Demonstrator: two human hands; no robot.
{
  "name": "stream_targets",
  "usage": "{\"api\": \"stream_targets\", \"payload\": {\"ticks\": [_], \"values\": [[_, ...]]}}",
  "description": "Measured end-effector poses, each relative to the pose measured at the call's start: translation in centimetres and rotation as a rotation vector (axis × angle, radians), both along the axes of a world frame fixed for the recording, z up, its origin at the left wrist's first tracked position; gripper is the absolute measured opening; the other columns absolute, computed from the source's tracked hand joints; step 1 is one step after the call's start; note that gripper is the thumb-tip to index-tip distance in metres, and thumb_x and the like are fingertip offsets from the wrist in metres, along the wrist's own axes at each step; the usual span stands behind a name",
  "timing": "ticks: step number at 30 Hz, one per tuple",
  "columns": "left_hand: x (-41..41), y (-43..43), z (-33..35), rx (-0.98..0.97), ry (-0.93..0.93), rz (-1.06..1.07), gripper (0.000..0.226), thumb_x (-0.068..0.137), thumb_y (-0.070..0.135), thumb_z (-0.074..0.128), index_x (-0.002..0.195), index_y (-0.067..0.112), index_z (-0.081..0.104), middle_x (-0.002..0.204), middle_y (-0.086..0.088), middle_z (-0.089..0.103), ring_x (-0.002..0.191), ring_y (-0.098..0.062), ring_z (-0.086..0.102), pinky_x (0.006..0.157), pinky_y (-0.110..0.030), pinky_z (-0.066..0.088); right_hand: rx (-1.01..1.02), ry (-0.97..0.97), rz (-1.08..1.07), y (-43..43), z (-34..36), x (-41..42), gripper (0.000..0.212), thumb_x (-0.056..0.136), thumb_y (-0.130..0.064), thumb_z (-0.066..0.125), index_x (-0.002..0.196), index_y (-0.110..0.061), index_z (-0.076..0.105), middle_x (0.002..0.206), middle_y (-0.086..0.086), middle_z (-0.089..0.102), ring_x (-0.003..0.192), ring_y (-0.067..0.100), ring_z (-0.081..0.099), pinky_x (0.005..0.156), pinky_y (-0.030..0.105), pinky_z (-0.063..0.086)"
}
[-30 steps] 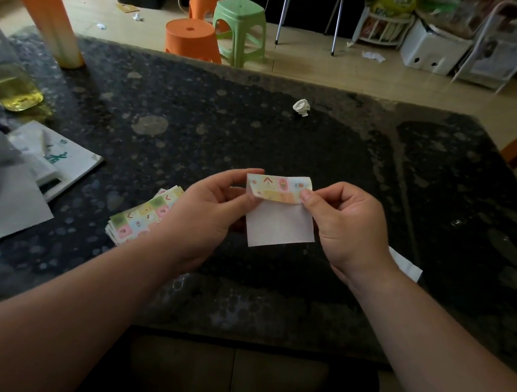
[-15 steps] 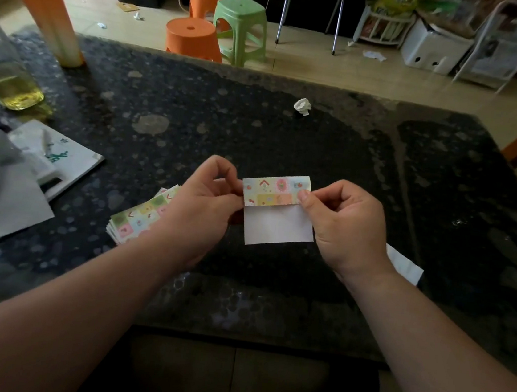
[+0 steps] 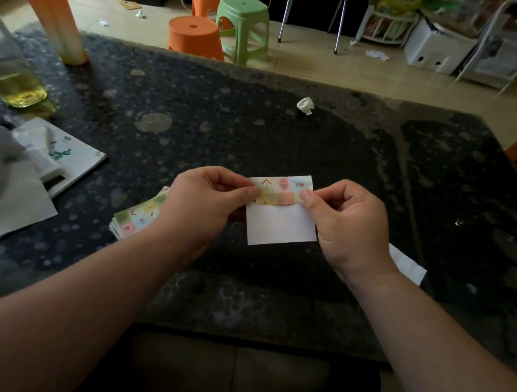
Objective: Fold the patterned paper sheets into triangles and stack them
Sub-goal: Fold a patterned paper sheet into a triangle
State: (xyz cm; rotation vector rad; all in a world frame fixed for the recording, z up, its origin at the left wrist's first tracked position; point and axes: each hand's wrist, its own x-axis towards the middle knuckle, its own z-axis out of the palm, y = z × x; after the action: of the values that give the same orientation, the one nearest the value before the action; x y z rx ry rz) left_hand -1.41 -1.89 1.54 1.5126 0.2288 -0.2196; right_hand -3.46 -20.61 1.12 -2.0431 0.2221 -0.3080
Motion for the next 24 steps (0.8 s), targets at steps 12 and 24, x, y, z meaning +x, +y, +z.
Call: {"api": "stream_targets", "payload": {"ticks": [12, 24], "values": [[0.0, -0.1, 0.6, -0.083, -0.012, -0.009, 0.034, 0.084, 0.000, 0.076, 0.108, 0.011, 0.055, 0.069, -0.004, 0.073, 0.082, -0.027, 0.077, 0.076, -0.046, 0.061, 0.124, 0.049, -0.041, 0.0, -0.1, 0.2, 0.015, 0.089, -0.024, 0.080, 0.080, -0.025, 0.068, 0.077, -0.009, 0.071, 0.078, 0.002, 0.069, 0.066, 0.026, 0.057], [-0.2, -0.2, 0.6, -0.008, -0.056, -0.038, 0.029, 0.084, -0.002, 0.076, 0.098, 0.012, 0.054, 0.067, -0.002, 0.071, 0.076, -0.022, 0.075, 0.073, -0.041, 0.064, 0.554, 0.295, 0.145, -0.6, 0.9, 0.5, 0.065, 0.083, -0.012, 0.082, 0.135, -0.032, 0.050, 0.098, 0.002, 0.078, 0.094, 0.018, 0.077, 0.085, 0.043, 0.063]]}}
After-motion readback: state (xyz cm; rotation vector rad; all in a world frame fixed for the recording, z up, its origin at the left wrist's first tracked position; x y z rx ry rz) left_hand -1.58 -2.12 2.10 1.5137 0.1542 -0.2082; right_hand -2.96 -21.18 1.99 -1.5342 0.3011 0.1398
